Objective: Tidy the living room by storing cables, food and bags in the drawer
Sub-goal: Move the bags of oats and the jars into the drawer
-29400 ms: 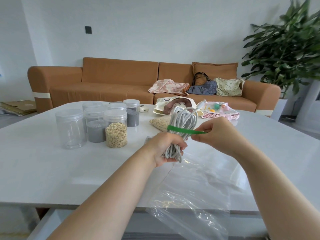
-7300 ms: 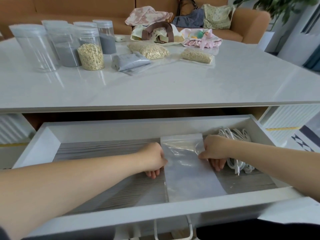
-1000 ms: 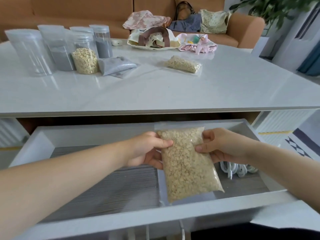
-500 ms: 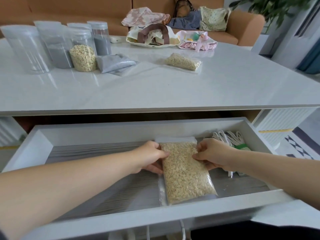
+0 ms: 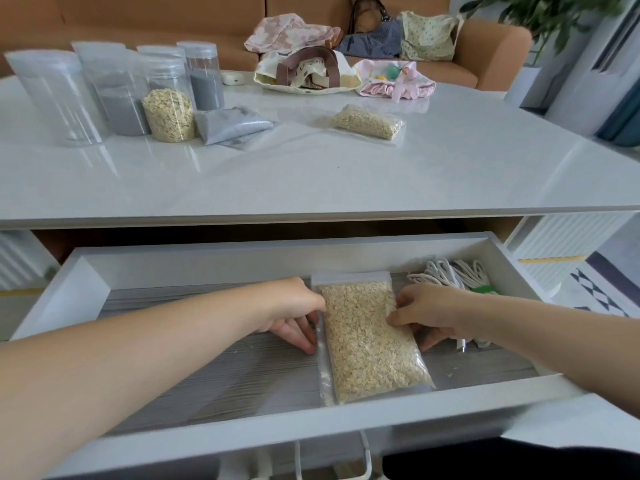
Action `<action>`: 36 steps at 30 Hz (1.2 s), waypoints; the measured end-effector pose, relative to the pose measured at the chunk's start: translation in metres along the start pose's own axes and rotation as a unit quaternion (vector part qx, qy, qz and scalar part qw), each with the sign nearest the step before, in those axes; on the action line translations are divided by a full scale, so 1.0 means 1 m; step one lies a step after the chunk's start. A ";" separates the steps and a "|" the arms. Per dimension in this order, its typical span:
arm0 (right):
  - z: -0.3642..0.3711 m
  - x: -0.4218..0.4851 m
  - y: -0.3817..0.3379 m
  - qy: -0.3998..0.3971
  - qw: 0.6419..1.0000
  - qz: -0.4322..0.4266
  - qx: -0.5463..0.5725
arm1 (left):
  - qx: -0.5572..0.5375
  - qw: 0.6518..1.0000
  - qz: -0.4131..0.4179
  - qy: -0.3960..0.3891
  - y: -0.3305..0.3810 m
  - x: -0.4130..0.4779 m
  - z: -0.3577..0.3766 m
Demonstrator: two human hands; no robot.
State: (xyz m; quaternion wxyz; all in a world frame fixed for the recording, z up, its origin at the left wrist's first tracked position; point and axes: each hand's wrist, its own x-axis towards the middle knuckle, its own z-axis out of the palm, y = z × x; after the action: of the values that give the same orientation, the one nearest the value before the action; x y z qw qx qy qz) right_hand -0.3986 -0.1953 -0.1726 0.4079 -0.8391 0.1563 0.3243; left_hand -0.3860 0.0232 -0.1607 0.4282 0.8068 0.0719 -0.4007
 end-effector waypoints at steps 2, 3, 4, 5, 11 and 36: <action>0.000 0.001 0.000 -0.005 1.000 0.002 -0.007 | -0.009 1.000 0.000 -0.007 0.000 -0.001 0.003; 0.000 0.001 0.000 -0.005 1.000 0.003 -0.011 | -0.016 1.000 0.000 -0.012 0.000 0.000 0.003; 0.000 0.001 0.000 -0.005 1.000 0.004 -0.013 | -0.025 1.000 0.000 -0.017 0.000 0.001 0.003; 0.001 0.001 0.000 -0.003 1.000 0.004 -0.013 | -0.035 0.999 0.000 -0.022 -0.001 0.001 0.003; 0.001 -0.002 -0.004 0.020 0.998 0.005 -0.066 | -0.071 0.997 0.014 -0.033 -0.001 0.004 0.010; 0.010 -0.038 -0.027 0.165 0.842 -0.159 -0.488 | 0.176 0.957 0.191 0.127 0.009 -0.007 0.020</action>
State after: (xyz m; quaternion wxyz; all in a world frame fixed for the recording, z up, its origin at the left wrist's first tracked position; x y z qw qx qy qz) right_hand -0.4164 -0.1710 -0.1355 -0.0395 -0.9841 -0.0929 0.1460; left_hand -0.3987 0.0038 -0.1561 0.3351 0.9124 -0.1015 -0.2118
